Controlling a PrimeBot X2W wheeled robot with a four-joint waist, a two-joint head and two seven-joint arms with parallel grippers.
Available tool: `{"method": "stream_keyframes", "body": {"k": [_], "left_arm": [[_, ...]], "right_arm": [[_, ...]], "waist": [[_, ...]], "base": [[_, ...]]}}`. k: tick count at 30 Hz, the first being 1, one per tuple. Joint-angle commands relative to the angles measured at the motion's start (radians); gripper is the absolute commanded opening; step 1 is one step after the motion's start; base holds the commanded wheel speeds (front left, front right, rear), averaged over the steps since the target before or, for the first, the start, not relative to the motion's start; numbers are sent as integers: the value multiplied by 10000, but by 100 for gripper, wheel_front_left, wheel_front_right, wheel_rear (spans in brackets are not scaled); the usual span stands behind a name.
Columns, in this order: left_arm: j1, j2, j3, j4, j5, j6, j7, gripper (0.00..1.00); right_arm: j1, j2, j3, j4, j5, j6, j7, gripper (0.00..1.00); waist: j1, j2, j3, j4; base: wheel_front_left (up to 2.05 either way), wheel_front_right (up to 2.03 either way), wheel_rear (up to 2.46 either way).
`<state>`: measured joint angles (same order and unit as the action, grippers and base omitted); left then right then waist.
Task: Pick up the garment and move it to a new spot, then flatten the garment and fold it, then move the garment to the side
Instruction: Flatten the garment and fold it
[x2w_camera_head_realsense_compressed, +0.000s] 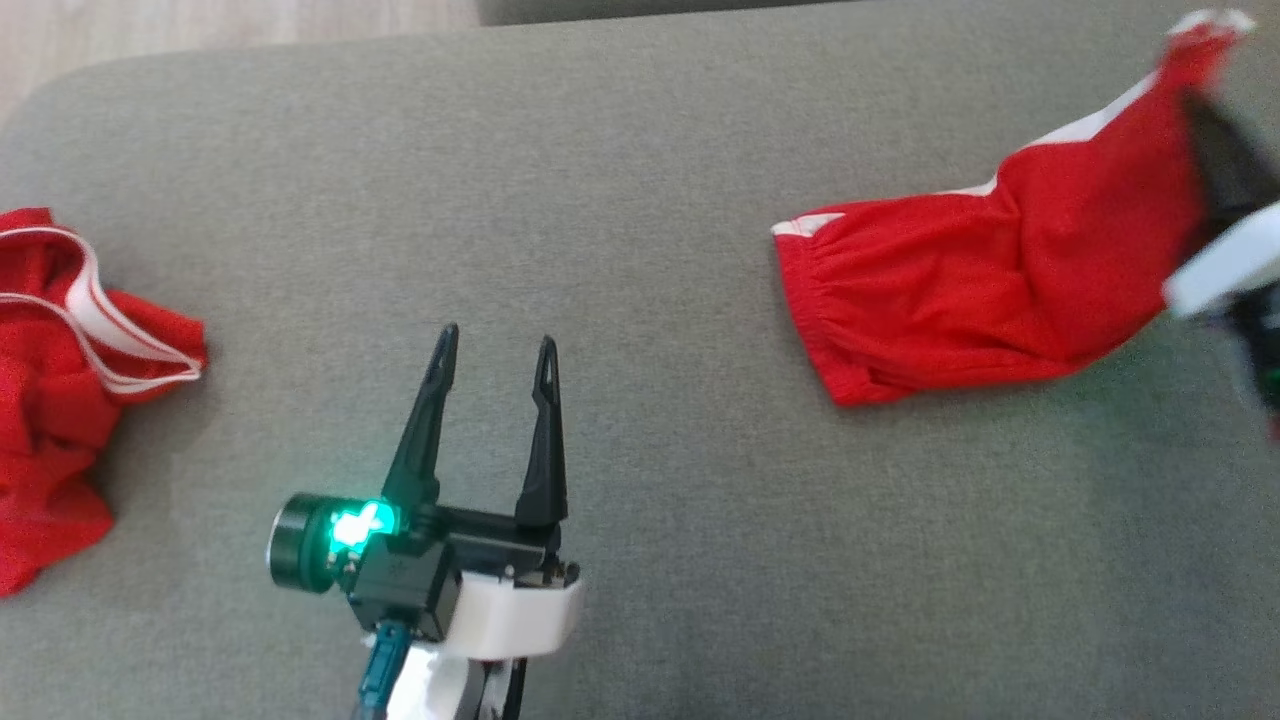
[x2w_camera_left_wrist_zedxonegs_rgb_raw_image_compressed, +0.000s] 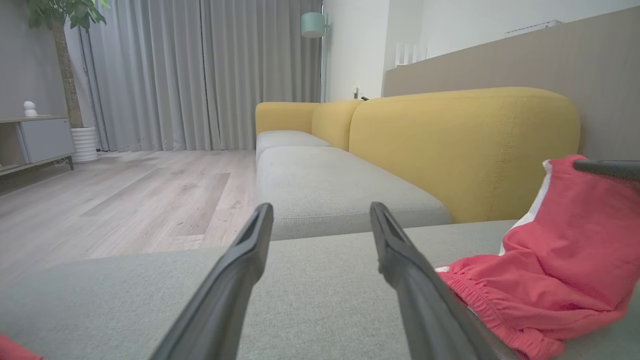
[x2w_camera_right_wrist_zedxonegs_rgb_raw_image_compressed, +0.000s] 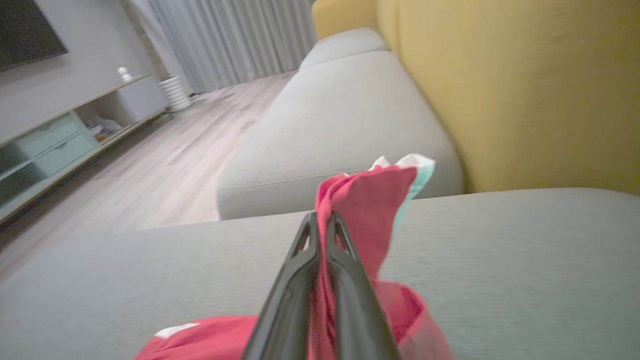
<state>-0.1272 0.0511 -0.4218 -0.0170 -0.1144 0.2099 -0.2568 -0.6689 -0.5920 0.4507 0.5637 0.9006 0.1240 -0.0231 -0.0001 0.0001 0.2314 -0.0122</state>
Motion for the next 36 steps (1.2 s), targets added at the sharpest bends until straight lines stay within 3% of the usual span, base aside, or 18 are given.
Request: {"method": "stream_keyframes", "body": {"k": [1,6,7,8,9,10,14,19,27,36], "left_arm": [[58,-2,252,-245,-39,-25,-49,100],[95,-6,224,-220,-206,20,-49,100],[107,-6,210,-219,-250,38,-49,100],[120,-6,181,-209,-307,55,-49,100],[132,-6,136,-194,-361,72,-49,100],[141,-7,-12,-151,-478,97,-49,100],[186,-7,-152,-171,-602,196,-49,100],[465,-8,-29,-103,-620,258,-49,100],[1456,-8,414,125,-763,242,-49,100],[2632,-8,1011,347,-564,155,-49,100]], "right_arm": [[294,149,187,-643,-151,67,172,0],[761,1680,437,-1652,-500,67,865,0],[876,2171,422,-1695,-557,67,911,6],[1002,2715,384,-1682,-623,67,886,45],[1144,3245,360,-1631,-699,67,865,100],[1433,4122,210,-1477,-885,67,709,100],[1887,4748,-265,-1687,-1280,67,75,100],[2529,4263,-744,-2263,-1860,67,-736,100],[5047,3113,-2105,-2321,-3323,67,-2292,100],[7620,3774,-3488,-3285,-5100,67,-2383,100]], "waist": [[1,-1,-129,140],[1,-1,-259,407],[1,-1,-280,441],[1,-1,-323,488],[1,-1,-359,536],[1,-1,-474,659],[1,-1,-759,751],[1,-1,-1198,658],[1,-1,-2508,435],[1,-1,-3506,253]], "base": [[0,0,0],[0,0,0],[0,0,0],[0,0,0],[0,0,0],[0,0,0],[0,0,0],[0,0,0],[0,0,0],[0,0,0]]}}
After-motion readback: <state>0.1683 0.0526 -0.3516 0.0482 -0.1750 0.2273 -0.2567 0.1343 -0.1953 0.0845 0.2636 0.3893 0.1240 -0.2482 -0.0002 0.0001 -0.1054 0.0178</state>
